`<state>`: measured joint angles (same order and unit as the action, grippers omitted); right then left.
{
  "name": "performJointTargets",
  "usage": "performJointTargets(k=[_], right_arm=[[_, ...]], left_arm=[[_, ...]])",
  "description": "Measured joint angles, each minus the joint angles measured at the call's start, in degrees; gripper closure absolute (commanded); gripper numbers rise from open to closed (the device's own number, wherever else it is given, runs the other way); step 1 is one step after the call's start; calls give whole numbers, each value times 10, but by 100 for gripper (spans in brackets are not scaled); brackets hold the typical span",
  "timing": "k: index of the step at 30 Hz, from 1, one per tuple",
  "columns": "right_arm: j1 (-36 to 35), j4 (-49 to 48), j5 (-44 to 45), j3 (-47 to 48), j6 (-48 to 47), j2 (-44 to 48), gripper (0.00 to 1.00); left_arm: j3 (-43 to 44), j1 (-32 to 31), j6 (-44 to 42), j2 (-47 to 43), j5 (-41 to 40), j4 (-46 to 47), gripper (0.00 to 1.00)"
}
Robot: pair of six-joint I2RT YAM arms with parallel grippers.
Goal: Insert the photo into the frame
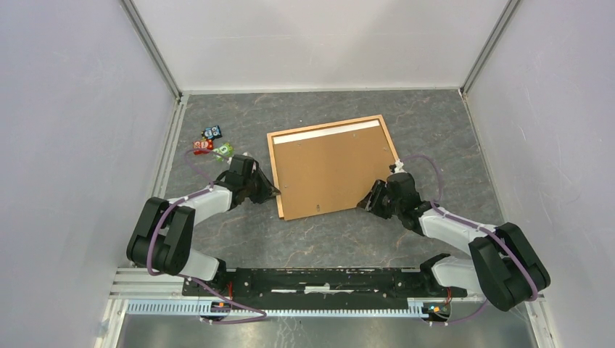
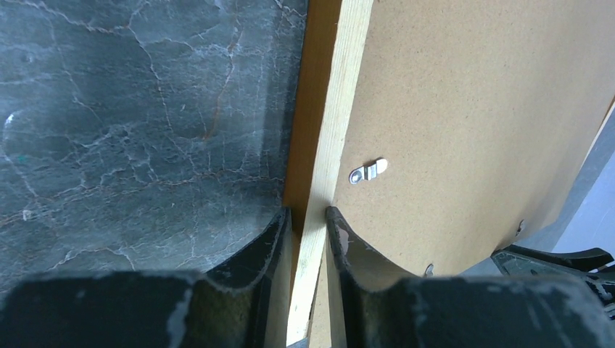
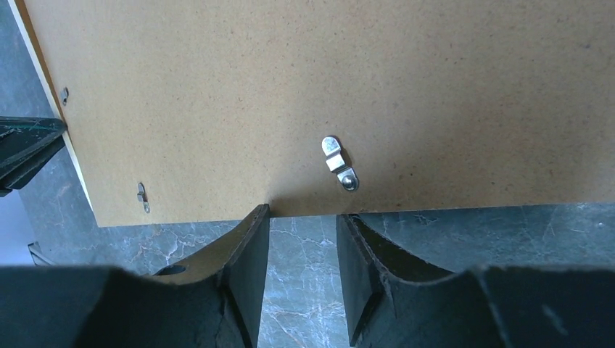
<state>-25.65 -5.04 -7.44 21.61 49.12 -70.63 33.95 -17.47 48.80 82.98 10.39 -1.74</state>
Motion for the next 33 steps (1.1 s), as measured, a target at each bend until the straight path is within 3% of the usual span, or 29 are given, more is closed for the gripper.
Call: performJointTargets(k=[16,22,33], right_arm=[[-10,-10,17,6,26,6,57],[-13,-22,21,10,33,18,57],[-16,-82,31,19,52,-30,58]], left_arm=[[2,0,-1,-1,-4,-5,88],[1,0,-4,-4,-4,-5,76],[-23,0,-4,-32,-19,0,88]])
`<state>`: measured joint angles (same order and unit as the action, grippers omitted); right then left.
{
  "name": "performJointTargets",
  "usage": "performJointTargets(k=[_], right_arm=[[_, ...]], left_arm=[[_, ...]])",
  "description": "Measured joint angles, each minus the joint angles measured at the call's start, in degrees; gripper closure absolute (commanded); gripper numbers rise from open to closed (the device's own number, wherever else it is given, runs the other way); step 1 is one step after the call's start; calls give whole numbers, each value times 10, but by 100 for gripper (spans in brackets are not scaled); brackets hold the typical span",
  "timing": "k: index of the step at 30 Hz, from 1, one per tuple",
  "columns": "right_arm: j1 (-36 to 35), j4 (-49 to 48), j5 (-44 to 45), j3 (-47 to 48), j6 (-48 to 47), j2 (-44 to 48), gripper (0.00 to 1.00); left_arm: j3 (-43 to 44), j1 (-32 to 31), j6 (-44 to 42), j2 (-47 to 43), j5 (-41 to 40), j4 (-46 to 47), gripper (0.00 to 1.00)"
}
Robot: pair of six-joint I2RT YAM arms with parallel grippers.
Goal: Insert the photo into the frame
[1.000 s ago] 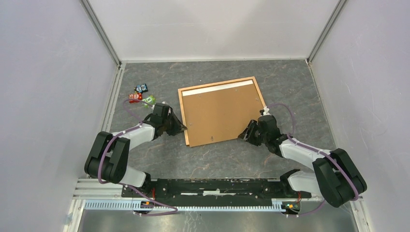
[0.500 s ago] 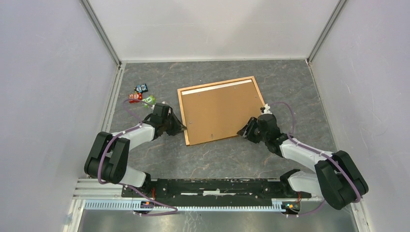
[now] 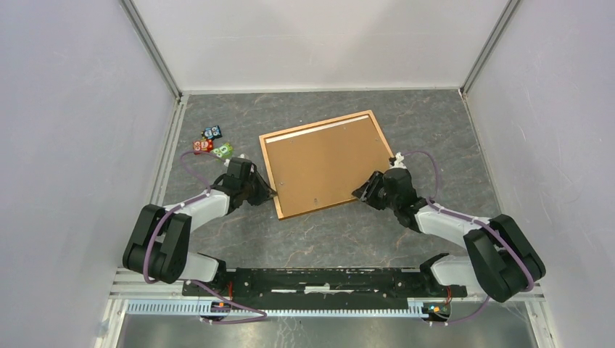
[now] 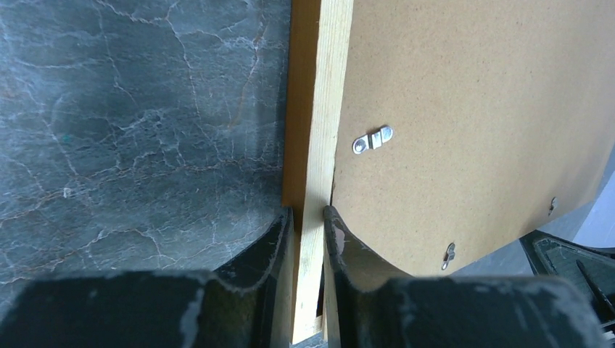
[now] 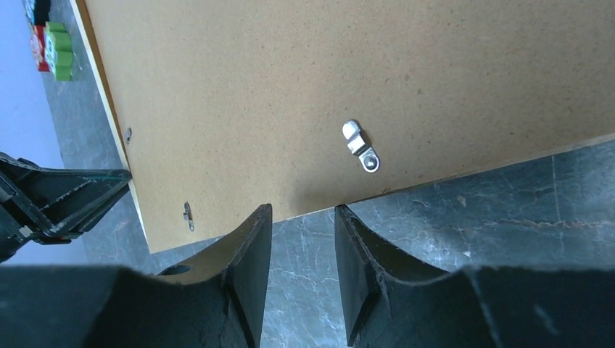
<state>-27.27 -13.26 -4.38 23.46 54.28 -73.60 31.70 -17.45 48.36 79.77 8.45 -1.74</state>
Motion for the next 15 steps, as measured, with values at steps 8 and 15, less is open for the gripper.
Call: performJointTargets(k=[8,15], right_arm=[[-3,-33,4,0,21,-1,58],[-7,-56,10,11,32,-9,58]], left_arm=[[0,0,0,0,0,0,87],[-2,0,0,0,-1,4,88]])
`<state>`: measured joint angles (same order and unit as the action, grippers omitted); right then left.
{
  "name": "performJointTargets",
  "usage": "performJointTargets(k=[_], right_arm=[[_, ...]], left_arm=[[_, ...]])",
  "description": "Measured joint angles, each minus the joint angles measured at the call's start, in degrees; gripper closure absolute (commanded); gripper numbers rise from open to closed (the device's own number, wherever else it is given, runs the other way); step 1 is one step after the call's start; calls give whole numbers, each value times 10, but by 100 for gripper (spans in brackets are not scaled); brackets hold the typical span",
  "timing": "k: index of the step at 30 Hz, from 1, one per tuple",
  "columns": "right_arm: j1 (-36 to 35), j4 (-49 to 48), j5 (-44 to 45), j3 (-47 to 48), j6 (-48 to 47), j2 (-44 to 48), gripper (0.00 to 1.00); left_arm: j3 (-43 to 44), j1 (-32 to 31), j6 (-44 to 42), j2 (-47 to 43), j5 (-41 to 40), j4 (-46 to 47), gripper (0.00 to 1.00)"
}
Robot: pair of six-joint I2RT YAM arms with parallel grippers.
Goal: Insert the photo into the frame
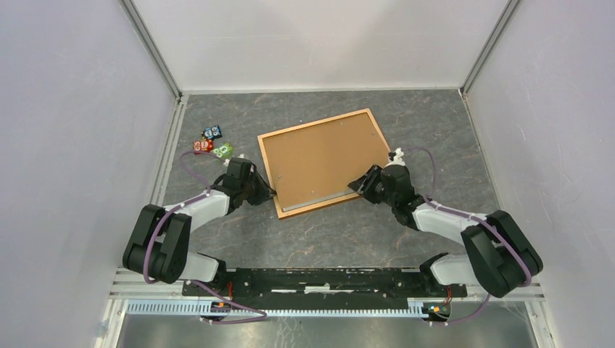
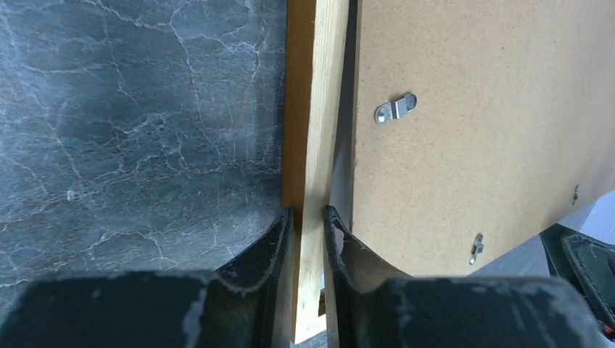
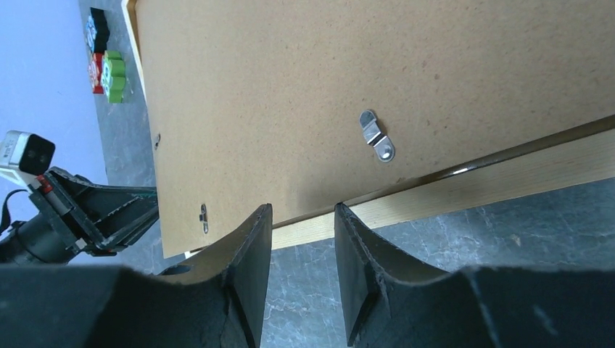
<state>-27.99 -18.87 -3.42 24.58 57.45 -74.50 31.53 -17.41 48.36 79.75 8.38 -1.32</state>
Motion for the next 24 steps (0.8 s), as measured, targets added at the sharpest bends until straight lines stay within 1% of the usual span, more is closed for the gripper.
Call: performJointTargets(k=[3,5,7,10,12,13,14,17,21,24], right_arm=[[-5,-14,0,5,4,-30,57],[-7,-17,5,5,4,-43,55],[-9,-16,8,9,3,-51,47],[-9,-9,7,21,-5,-56,31],[-11,7,3,38,-15,-60,21],[-11,18,-3,49,-23,-62,17],[-12,30,-7,57,-30,-63,13],[-18,86,-20,95,-74,-63,2],[-21,150,-30,141,-154,-63,2],[-21,202,-44,167,-235,-62,2]], left_arm=[[-1,0,0,0,-3,2,88],[-1,0,0,0,-3,2,88],[-1,0,0,-1,-3,2,88],[-3,0,0,-2,-3,5,85],[-6,0,0,-5,-4,9,77],[-7,0,0,-7,-4,9,70],[-8,0,0,-9,-3,8,66],[-14,0,-1,-28,-3,-6,59],[-29,0,0,-100,-3,-53,47],[-28,0,-1,-159,-3,-82,28]])
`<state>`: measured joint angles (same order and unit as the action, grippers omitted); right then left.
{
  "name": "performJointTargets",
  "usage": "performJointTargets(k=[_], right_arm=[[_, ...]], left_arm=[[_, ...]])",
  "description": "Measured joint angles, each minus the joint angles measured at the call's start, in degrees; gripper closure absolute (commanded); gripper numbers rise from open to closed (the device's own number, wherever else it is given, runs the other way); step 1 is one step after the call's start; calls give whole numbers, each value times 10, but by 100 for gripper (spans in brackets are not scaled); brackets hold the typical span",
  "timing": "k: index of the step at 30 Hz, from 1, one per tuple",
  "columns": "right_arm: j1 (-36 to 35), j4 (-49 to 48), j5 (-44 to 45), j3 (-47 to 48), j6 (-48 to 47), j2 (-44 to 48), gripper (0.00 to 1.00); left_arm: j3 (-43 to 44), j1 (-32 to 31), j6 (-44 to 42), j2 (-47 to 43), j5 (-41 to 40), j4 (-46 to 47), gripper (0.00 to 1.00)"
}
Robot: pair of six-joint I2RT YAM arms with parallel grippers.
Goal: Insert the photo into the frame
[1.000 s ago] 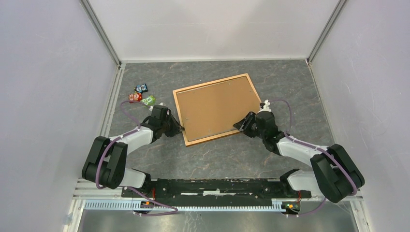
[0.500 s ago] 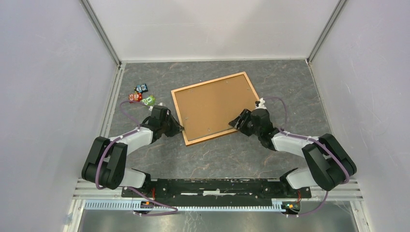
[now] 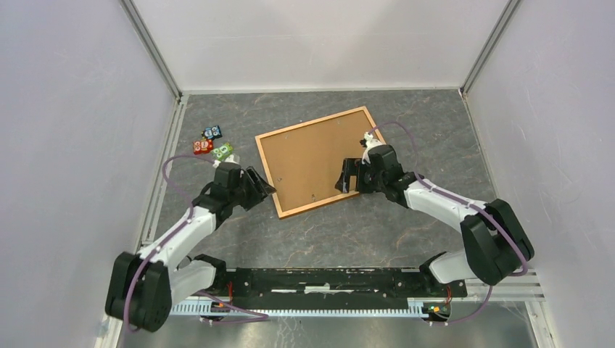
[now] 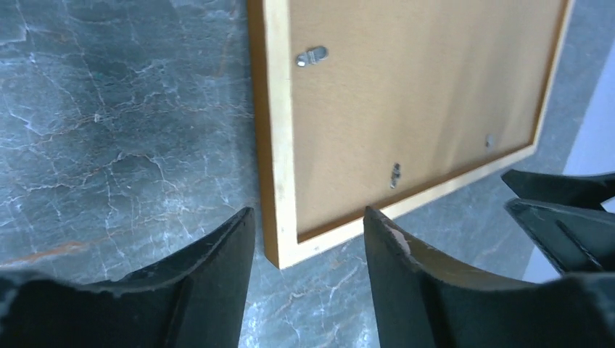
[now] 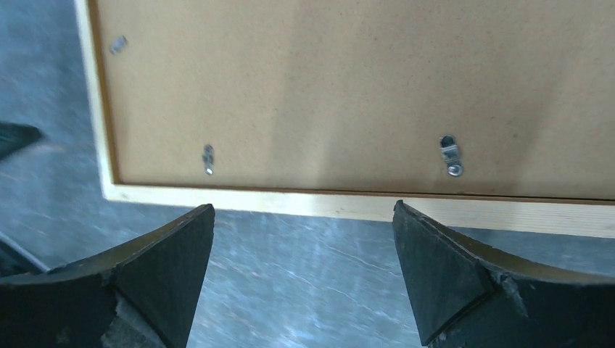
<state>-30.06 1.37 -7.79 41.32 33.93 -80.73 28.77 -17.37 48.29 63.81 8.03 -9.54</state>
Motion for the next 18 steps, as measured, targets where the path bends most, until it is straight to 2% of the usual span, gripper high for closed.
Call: performJointTargets(k=[3,5,9,11,18], right_arm=[[1,47,3,14,-78,5,2],[7,71,5,14,-112,15,2],[40,79,-8,3,-151,46,2],[59,59,-22,-16,-153,63,2],[127,-23,-75,-112,-102,75,2]], left_arm=[[11,0,-1,-46,-1,-24,7],[25,0,-3,-53,-3,-29,2],[90,0,-6,-12,-5,-24,0],[142,0,-13,38,-8,-10,0],[369,3,-89,282,-24,60,0]])
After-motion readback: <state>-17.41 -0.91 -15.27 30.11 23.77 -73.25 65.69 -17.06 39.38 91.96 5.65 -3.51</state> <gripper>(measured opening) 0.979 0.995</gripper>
